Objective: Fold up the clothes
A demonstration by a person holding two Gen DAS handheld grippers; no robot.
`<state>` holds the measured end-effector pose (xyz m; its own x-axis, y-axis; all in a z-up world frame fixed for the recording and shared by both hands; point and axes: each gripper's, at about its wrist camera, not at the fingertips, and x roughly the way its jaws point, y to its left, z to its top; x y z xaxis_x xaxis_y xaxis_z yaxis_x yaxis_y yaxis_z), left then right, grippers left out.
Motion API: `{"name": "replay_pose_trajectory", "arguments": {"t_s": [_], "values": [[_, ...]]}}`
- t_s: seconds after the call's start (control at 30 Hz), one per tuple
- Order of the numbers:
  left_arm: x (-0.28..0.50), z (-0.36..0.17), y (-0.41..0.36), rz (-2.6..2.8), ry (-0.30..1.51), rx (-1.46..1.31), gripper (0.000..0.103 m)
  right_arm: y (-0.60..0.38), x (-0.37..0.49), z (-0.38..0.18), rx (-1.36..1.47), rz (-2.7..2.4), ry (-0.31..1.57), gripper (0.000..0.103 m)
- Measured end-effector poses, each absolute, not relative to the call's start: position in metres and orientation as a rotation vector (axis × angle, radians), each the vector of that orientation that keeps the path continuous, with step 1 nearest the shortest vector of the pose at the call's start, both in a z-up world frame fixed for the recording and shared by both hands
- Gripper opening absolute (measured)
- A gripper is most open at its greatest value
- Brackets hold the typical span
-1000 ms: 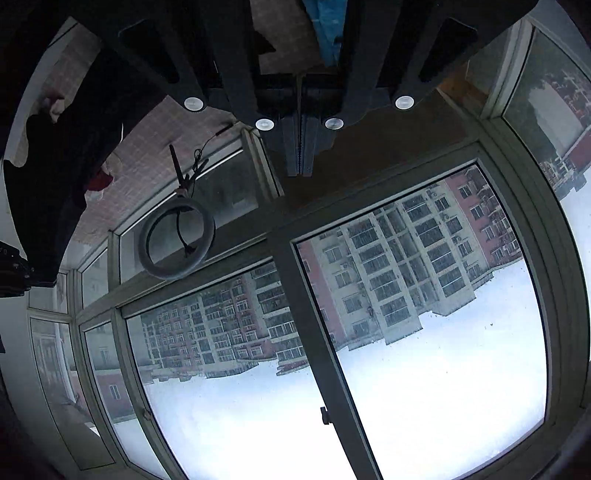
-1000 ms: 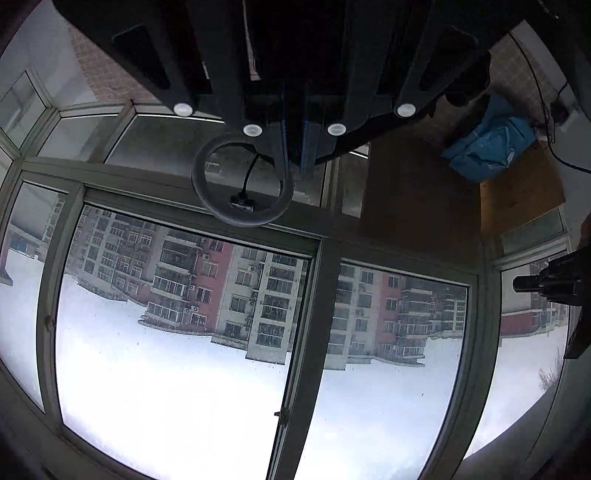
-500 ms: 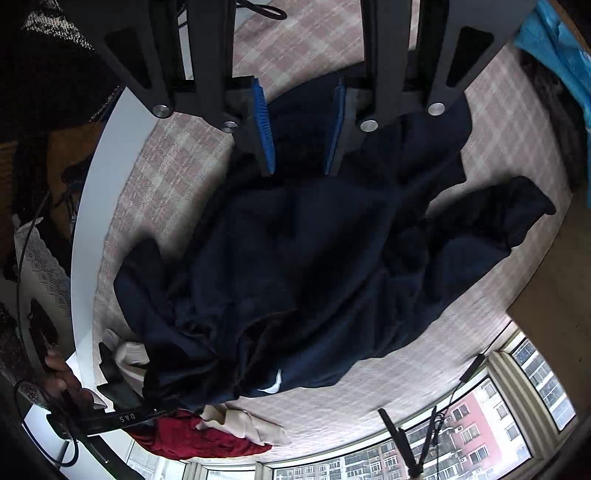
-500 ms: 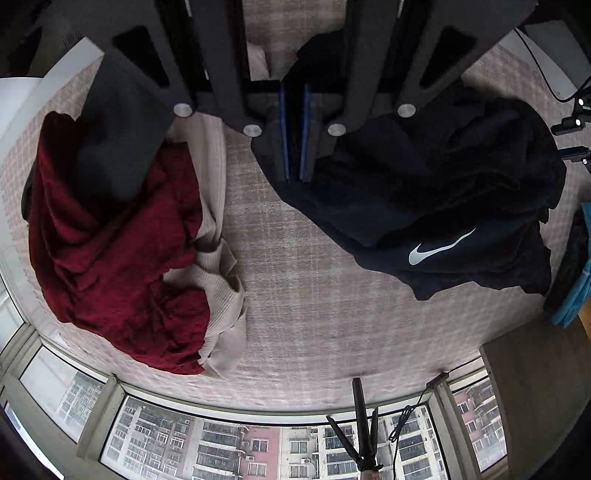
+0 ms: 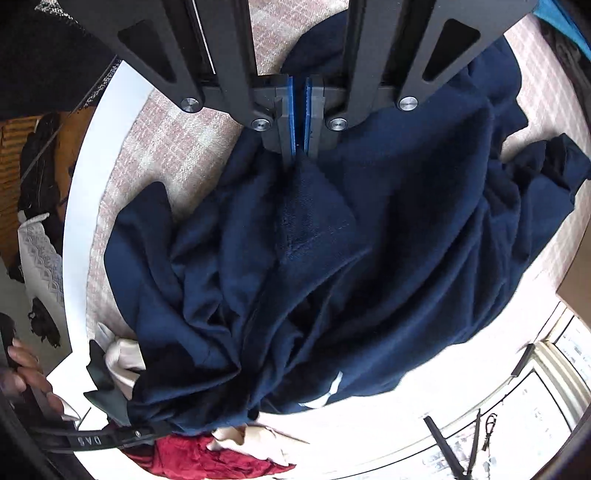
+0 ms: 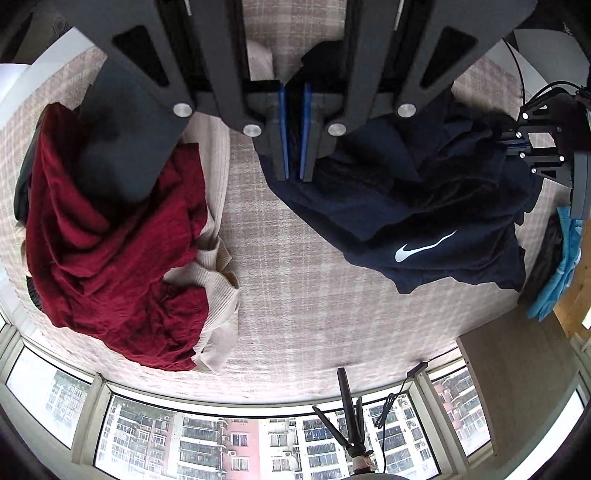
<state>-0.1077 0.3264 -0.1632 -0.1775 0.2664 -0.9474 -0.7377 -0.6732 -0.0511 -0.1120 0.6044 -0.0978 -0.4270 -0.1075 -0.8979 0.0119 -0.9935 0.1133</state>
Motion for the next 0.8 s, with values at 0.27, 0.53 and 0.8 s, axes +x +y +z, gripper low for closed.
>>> {"name": "replay_pose_trajectory", "arguments": {"t_s": [0.27, 0.53, 0.8], "values": [[-0.118, -0.041, 0.211, 2.212, 0.315, -1.265, 0.002, 0.576, -0.100, -0.090, 1.495, -2.475, -0.168, 0.008], [-0.141, -0.071, 0.171, 2.237, 0.364, -1.388, 0.003, 0.523, -0.082, -0.114, 1.502, -2.381, 0.010, 0.044], [-0.146, -0.072, 0.176, 2.248, 0.388, -1.334, 0.003, 0.498, -0.090, -0.134, 1.538, -2.373, 0.257, 0.046]]}}
